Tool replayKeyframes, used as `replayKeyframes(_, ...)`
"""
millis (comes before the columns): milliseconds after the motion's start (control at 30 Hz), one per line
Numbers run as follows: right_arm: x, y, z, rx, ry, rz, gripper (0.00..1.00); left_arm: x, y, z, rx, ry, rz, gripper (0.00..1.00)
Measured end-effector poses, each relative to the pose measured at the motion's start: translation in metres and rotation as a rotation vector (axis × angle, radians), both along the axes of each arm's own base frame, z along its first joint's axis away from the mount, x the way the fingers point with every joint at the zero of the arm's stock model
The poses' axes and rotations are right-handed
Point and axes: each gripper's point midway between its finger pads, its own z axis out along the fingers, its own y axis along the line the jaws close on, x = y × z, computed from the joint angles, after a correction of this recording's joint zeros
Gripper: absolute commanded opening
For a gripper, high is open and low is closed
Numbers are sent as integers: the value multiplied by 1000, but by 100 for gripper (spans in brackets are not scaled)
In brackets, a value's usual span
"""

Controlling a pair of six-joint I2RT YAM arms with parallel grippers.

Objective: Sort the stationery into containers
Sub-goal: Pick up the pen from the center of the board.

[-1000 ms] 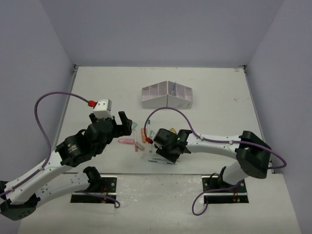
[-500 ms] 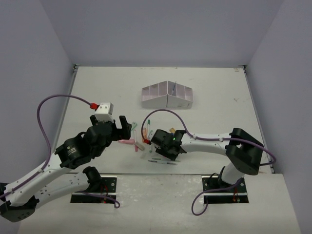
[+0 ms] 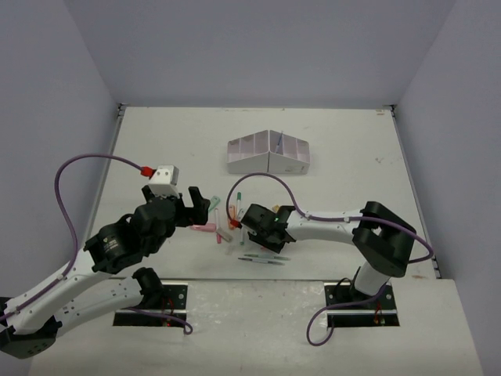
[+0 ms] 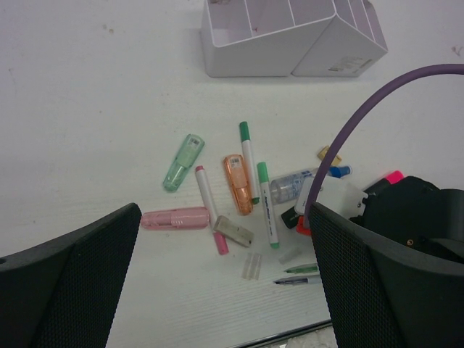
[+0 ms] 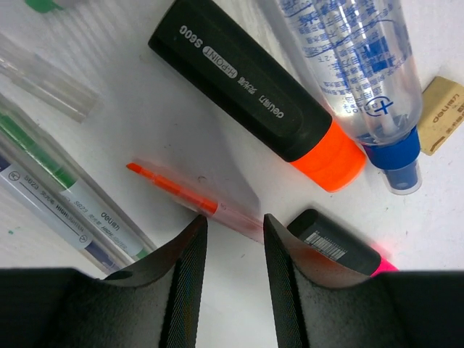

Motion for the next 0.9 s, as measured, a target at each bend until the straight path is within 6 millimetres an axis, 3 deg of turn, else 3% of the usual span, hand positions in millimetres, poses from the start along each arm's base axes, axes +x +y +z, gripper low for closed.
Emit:
replayKeyframes(167,9,-1,-1,10,-7,-13,28,0,0,0,-1,0,-2,100)
replayKeyframes(367,20,0,-1,16,-16,-15,25,0,-2,-2,0,3,-6,100)
replayKeyframes(667,31,2,-2,30,-37,-3,6,0,-2,-3,2,5,-7,100)
replayKeyframes(900,32,3,0,39,-44,0,0,0,-2,-4,2,6,-8,100)
